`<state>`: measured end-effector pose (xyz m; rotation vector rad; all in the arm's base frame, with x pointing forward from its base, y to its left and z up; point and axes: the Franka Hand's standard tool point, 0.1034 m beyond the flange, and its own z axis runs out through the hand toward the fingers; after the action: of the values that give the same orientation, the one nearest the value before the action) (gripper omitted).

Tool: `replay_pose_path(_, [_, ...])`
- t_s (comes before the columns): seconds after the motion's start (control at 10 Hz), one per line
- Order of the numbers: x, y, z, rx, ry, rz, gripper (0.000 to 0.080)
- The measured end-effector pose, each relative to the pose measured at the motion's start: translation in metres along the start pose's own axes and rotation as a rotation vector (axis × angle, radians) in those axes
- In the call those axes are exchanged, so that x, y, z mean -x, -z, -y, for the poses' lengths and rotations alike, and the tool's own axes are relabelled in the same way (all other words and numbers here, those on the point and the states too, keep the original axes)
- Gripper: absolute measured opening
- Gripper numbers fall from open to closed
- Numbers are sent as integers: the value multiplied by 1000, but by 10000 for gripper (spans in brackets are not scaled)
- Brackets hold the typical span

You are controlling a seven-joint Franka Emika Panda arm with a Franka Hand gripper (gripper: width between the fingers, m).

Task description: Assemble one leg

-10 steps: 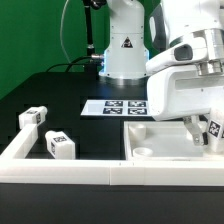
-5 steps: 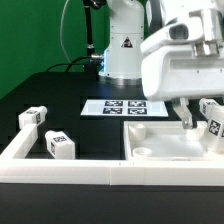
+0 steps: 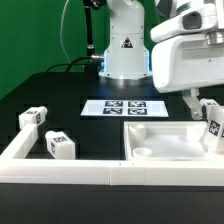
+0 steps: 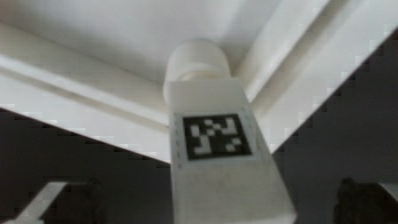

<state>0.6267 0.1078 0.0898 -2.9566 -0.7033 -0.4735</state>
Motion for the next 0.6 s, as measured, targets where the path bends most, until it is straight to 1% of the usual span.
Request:
replay_pose_path(0.1, [6, -7, 4, -13, -24, 81, 649])
replay_pose_path(0.2, [8, -7, 1, -14, -6, 142, 649])
replay_pose_path(0.3, [8, -4, -4, -18, -4, 180, 649])
replay_pose_path(0.4, [8, 0, -4, -29, 3, 225, 649])
replay_pose_path(0.6, [7, -2, -4, -29, 3, 221, 649])
